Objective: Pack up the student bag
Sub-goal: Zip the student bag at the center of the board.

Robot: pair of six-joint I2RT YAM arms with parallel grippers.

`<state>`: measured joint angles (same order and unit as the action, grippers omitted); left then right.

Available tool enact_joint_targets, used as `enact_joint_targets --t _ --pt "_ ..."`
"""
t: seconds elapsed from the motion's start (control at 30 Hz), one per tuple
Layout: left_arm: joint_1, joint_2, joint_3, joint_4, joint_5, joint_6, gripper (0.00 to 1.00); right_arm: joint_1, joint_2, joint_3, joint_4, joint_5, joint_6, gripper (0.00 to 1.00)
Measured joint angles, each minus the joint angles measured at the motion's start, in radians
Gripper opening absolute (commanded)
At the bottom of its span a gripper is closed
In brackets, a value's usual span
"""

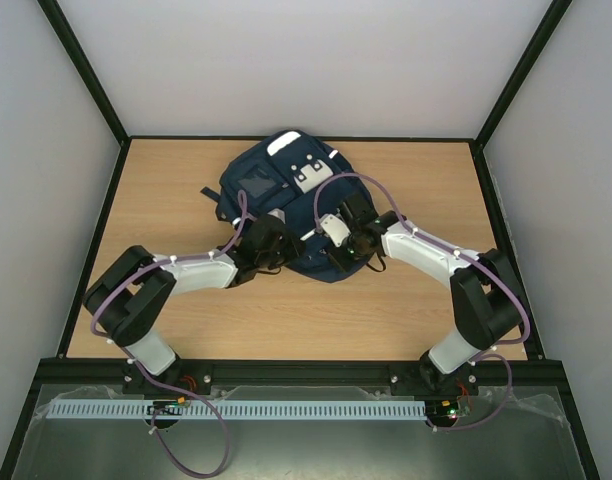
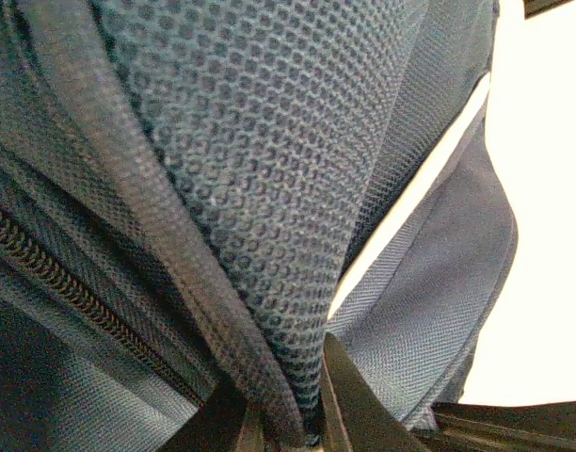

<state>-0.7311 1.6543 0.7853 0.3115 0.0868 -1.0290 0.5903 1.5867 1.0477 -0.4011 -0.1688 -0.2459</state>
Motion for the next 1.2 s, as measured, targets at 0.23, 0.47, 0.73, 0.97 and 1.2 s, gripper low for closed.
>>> enact_joint_targets --t 0.23,0.47,0.73,0.97,1.2 --pt "0.014 -0.067 -0.008 -0.063 -0.006 0.038 0.02 -0.076 -0.003 -0.009 -0.008 -0.051 -0.031 0.01" --pt "0.09 -0.205 -0.101 -0.134 0.057 0.085 0.03 -0.166 -0.026 -0.008 -0.01 -0.07 -0.076 0.01" --pt "0.246 -0.393 -0.189 -0.261 0.132 0.14 0.35 -0.153 -0.025 0.005 0.001 -0.137 -0.086 0.01" --pt "0.35 -0.555 -0.226 -0.358 0.003 0.178 0.58 -0.019 -0.006 0.011 0.013 -0.074 -0.044 0.01" --pt "0.249 -0.693 -0.229 -0.386 -0.043 0.298 0.61 0.11 -0.002 0.011 0.029 -0.066 0.01 0.01"
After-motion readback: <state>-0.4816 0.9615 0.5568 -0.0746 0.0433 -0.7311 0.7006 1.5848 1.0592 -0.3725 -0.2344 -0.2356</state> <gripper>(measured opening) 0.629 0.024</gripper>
